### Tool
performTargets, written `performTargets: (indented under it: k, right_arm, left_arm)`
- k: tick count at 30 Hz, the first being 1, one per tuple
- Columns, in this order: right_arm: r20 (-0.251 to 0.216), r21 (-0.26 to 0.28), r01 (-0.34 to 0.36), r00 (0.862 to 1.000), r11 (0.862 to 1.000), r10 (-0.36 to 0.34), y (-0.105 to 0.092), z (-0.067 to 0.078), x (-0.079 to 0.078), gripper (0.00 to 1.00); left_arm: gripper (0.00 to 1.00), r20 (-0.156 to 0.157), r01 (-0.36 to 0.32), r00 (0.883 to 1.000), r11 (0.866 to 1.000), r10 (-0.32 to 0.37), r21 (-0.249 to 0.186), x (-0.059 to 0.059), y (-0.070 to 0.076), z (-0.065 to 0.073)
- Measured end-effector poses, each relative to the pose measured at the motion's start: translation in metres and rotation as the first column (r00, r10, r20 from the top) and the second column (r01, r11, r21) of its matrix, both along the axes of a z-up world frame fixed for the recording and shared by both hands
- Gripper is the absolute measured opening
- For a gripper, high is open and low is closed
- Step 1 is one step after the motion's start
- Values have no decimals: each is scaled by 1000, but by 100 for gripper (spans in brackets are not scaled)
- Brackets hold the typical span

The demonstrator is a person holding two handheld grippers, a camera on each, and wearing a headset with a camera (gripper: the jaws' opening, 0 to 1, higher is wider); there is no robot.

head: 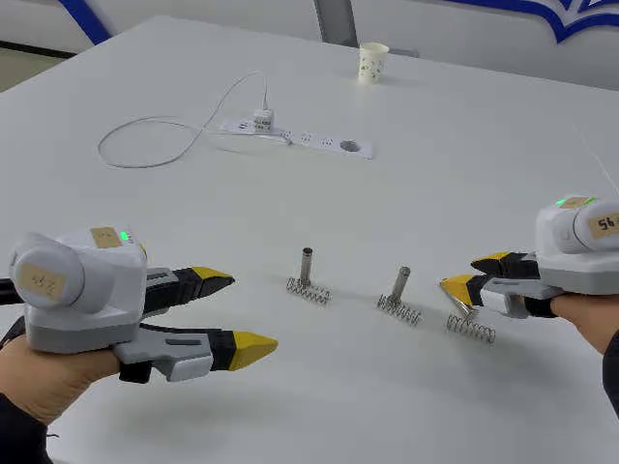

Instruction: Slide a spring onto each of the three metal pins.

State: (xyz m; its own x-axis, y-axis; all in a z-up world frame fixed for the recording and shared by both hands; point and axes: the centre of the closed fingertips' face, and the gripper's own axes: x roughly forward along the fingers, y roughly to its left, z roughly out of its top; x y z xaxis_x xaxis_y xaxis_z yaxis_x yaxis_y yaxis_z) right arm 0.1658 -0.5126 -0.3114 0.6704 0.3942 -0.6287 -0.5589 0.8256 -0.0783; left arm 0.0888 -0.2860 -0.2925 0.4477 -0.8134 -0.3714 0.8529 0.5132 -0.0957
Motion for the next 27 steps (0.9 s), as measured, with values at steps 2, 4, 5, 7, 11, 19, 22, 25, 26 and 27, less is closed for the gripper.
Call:
performTargets:
  k: [2, 4, 5, 7, 11, 19, 22, 25, 26, 27]
  right_arm:
    - [-12, -9, 15, 1000, 1000, -15, -1, -3, 2, 29]
    - [-21, -16, 22, 1000, 1000, -22, -2, -6, 4, 28]
    - [-30, -20, 27, 999, 999, -28, -2, -8, 5, 27]
    - [-44, -26, 31, 999, 999, -32, -2, -12, 6, 26]
    - [-65, -43, 39, 997, 998, -41, -3, -19, 7, 21]
    - [-97, -48, 56, 993, 997, -60, -2, -26, 10, 15]
    - [-106, -49, 59, 992, 997, -64, -2, -27, 11, 14]
    - [-118, -50, 63, 991, 997, -69, -2, -30, 12, 13]
    - [-120, -49, 63, 990, 997, -69, -2, -30, 12, 13]
    - [-125, -50, 64, 990, 997, -70, -2, -31, 12, 13]
  left_arm:
    - [60, -1, 0, 1000, 1000, 0, -1, 0, 0, 0]
    - [59, -2, 2, 1000, 1000, -2, -3, 0, -1, 0]
    - [59, -2, 3, 1000, 1000, -3, -2, 0, -1, 0]
    - [59, -4, 6, 1000, 1000, -6, -2, 0, -2, -1]
    - [59, -6, 7, 1000, 1000, -7, -3, 0, -3, -1]
    - [58, -9, 9, 1000, 1000, -9, -5, 0, -3, -1]
    - [58, -11, 11, 1000, 1000, -11, -5, 0, -4, -2]
    - [58, -11, 12, 1000, 1000, -12, -5, 0, -4, -2]
    - [58, -11, 12, 1000, 1000, -12, -5, 0, -4, -2]
    - [58, -11, 12, 1000, 1000, -12, -5, 0, -4, -2]
